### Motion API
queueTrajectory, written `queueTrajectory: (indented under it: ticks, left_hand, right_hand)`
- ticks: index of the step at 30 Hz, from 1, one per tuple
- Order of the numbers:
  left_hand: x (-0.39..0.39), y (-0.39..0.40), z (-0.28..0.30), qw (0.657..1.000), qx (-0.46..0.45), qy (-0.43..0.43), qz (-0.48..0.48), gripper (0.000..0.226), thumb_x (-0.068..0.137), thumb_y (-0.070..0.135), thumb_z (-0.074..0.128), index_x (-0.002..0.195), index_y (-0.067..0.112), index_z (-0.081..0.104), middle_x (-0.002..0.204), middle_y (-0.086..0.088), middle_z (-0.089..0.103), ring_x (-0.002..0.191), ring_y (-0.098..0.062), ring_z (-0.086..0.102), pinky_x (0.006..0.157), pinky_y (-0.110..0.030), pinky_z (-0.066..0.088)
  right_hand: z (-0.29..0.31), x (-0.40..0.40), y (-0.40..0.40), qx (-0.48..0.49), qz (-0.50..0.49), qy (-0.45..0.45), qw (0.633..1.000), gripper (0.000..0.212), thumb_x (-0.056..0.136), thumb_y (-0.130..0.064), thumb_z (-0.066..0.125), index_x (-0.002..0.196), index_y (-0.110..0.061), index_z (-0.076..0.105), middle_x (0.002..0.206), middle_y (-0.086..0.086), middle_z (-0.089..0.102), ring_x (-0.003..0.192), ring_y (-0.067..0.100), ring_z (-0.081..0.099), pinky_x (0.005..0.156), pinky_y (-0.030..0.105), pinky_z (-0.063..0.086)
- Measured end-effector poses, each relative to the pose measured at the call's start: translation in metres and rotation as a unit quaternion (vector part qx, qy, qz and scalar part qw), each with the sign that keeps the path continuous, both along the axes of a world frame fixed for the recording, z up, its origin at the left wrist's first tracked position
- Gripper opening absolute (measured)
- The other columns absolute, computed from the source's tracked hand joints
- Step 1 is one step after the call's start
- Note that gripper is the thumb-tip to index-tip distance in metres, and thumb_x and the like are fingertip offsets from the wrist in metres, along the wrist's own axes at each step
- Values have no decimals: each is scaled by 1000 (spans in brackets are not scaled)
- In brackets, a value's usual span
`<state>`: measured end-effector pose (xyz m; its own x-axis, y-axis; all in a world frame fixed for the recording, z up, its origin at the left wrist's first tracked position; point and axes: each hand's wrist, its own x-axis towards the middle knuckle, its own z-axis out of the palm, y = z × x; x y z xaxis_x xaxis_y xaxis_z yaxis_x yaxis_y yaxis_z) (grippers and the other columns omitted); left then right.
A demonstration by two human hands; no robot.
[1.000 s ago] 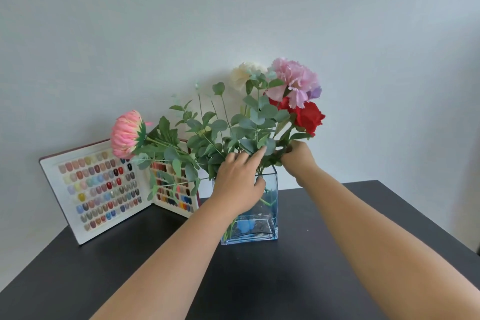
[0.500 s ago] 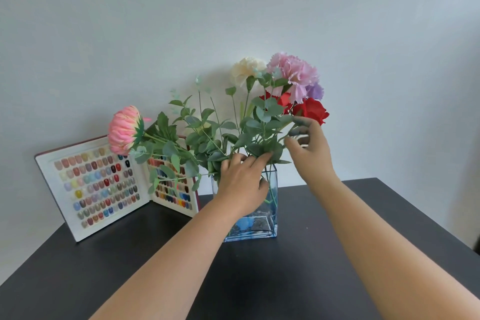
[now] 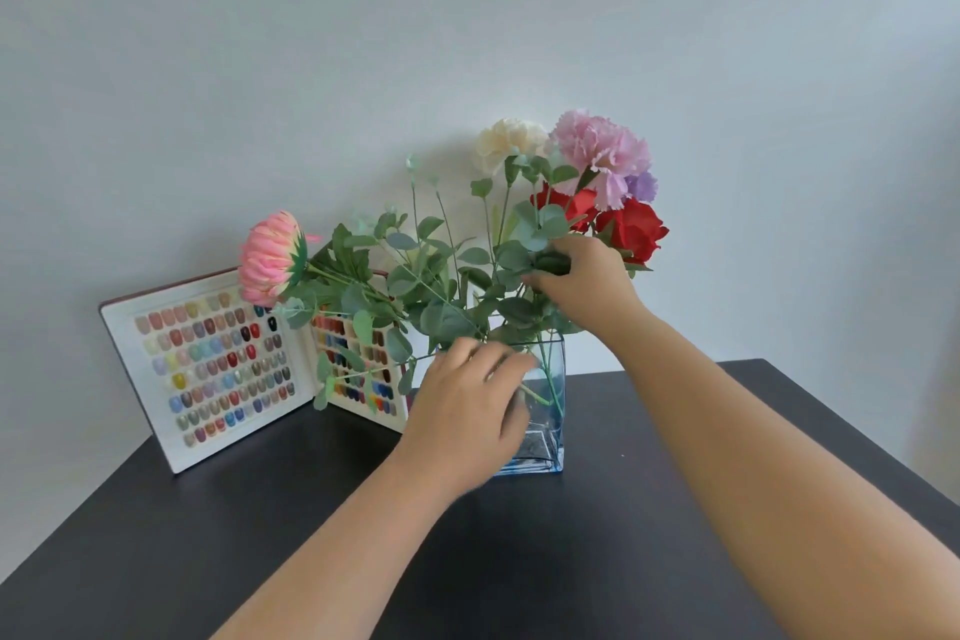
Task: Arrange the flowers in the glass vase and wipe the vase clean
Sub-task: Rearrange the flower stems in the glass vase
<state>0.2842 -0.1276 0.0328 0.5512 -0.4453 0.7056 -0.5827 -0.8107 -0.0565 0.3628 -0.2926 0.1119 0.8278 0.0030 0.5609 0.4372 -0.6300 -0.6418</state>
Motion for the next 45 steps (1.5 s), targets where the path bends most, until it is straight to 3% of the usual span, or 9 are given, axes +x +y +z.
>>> queueTrajectory:
  ticks: [5,12,15,21,24,30,36,41,45]
  left_hand:
    - [-23,33,-46,995,-64,80,12,17,88,26,54,93,23,69,79,10,65,71,-11,56,56,-31,51]
    - [-4,57,-28,926,-351,120,65,32,87,55,51,95,27,62,60,9,56,58,-7,56,50,-19,39]
    - [5,54,-18,921,-365,105,84,36,91,51,48,100,20,64,53,2,51,53,-11,52,51,-23,37]
    - [29,52,-8,897,-388,172,121,61,93,55,40,124,6,60,94,-12,71,86,-22,64,69,-27,43]
    - [38,55,-9,891,-387,204,122,62,94,55,43,137,10,49,134,-11,58,122,-26,53,93,-29,37]
    - [47,53,-3,891,-379,233,89,74,88,61,47,147,18,34,151,-8,36,129,-21,43,93,-26,28]
    - [46,42,4,903,-359,217,98,62,92,53,49,144,20,38,143,-5,40,127,-21,44,91,-26,30]
    - [44,26,10,911,-336,213,108,32,93,32,53,109,4,55,76,-3,58,63,-17,54,62,-31,45]
    - [47,20,13,913,-303,218,166,51,93,45,49,125,4,48,82,-17,62,90,-38,56,80,-47,49]
  right_hand:
    - [-18,-1,-6,51,-35,-7,998,15,79,-22,72,92,-14,69,76,-9,63,66,2,55,55,13,40]
    - [-33,0,7,56,-42,7,998,12,78,-22,73,88,-16,70,64,-21,54,61,-6,50,48,2,32]
    - [-37,2,10,40,-47,25,998,11,78,-23,73,83,-15,69,63,-18,55,65,10,54,50,10,34]
    - [-51,1,6,64,-60,55,995,13,78,-26,70,86,-16,70,75,-2,69,70,18,62,50,14,39]
    - [-52,0,5,79,-64,54,993,12,77,-27,70,86,-20,72,74,-6,69,72,17,63,56,18,42]
    - [-53,-1,6,40,-69,72,994,15,74,-27,74,82,-15,71,70,1,68,63,19,59,50,21,41]
    - [-54,-5,4,52,-62,86,993,20,72,-29,75,87,-18,69,70,-4,65,66,18,60,49,19,39]
    - [-51,-11,2,98,-30,84,991,26,72,-32,76,95,-24,69,77,-10,66,73,11,61,56,20,43]
    - [-48,-13,0,115,-6,81,990,22,75,-33,74,95,-24,71,79,-10,69,75,12,62,59,22,44]
